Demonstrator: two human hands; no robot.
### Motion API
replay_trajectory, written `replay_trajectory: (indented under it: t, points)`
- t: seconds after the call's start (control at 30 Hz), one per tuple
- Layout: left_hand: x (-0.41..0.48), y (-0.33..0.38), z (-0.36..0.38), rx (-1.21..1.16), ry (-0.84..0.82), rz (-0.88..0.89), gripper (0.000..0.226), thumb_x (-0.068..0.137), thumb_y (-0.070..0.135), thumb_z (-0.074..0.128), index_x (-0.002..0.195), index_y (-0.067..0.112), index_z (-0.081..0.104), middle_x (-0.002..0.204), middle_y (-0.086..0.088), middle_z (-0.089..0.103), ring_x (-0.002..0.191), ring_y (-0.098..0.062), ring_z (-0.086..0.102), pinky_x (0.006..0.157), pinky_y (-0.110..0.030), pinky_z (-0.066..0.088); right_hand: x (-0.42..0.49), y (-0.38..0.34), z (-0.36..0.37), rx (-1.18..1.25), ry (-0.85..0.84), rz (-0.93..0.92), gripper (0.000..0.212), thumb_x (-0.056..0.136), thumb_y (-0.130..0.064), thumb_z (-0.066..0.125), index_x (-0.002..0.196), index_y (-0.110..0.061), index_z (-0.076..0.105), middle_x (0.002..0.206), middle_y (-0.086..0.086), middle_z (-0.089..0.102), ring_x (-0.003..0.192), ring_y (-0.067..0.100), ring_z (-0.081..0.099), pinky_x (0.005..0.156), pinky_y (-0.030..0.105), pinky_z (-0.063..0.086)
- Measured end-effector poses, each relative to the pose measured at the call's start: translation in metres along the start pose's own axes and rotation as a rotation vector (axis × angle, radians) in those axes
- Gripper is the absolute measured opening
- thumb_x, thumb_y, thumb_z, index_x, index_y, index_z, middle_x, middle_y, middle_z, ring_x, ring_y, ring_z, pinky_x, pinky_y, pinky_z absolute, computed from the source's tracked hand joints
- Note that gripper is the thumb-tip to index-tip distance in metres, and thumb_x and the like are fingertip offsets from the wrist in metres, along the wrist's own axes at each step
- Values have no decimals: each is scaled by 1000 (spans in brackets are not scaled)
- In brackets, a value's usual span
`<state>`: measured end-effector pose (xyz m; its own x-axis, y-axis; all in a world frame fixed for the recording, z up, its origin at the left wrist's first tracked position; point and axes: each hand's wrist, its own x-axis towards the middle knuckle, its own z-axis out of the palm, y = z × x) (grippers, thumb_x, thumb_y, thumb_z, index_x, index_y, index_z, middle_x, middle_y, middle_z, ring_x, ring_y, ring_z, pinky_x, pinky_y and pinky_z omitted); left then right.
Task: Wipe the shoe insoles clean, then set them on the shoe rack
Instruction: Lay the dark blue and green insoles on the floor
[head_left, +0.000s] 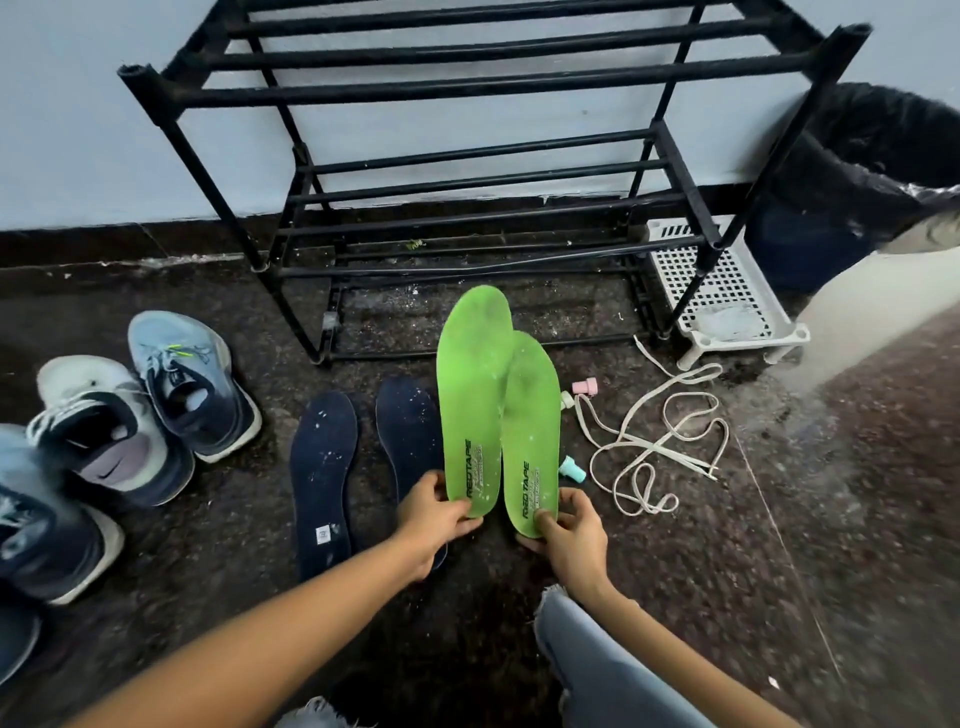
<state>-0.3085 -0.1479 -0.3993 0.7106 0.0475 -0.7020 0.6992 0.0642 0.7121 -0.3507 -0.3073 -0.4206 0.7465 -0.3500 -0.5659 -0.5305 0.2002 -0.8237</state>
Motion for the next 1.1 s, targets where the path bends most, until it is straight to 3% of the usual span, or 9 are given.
replay_trajectory:
  t: [0.23, 0.37, 0.5, 0.63, 0.73, 0.9, 1.1]
  points:
    - [21, -37, 3, -9, 77, -87, 28, 88, -14, 56, 109, 4, 52, 111, -17, 64, 95, -28, 68, 69, -29, 60, 14, 14, -6, -132, 61, 87, 15, 86, 5, 57, 88, -9, 55, 90, 10, 65, 76, 20, 66, 54, 30, 58]
    - [28, -49, 1, 25, 111, -119, 26, 89, -12, 56, 110, 2, 53, 111, -16, 64, 94, -27, 68, 70, -28, 60, 22, 18, -11, -415, 182, 70, 10, 80, -10, 60, 83, -19, 59, 79, 0, 68, 76, 19, 64, 64, 27, 48]
    - [28, -57, 1, 35, 149, -131, 24, 90, -8, 57, 112, 1, 54, 109, -15, 66, 96, -26, 68, 67, -24, 59, 24, 19, -9, -465, 215, 70, 7, 78, -14, 59, 82, -20, 59, 74, -6, 66, 75, 17, 61, 66, 29, 43]
    - [26, -59, 5, 247, 186, -67, 14, 90, 7, 63, 104, 10, 59, 102, -6, 66, 86, -18, 69, 67, -24, 59, 25, 22, -7, -413, 218, 63, 9, 78, -12, 59, 77, -20, 58, 71, -2, 67, 69, 21, 66, 69, 33, 53]
    - [27, -61, 5, 441, 189, -9, 7, 90, 16, 63, 95, 13, 60, 92, -3, 66, 76, -15, 67, 76, -34, 60, 25, 26, -7, -443, 192, 59, 8, 79, -13, 61, 76, -19, 56, 70, 1, 68, 64, 20, 68, 66, 30, 53]
    - [27, -59, 4, 699, 221, 75, 22, 89, 28, 60, 89, 6, 58, 86, -11, 68, 76, -27, 69, 73, -43, 58, 28, 31, -10, -608, 153, 20, 7, 81, -20, 63, 79, -17, 57, 76, 2, 65, 79, 22, 61, 68, 30, 43]
    - [20, -41, 4, 768, 242, 81, 23, 92, 29, 56, 99, 10, 46, 89, -11, 67, 73, -25, 68, 70, -42, 59, 22, 26, -13, -666, 131, -85, 17, 83, -28, 62, 90, -17, 51, 84, 0, 60, 81, 20, 57, 75, 37, 48]
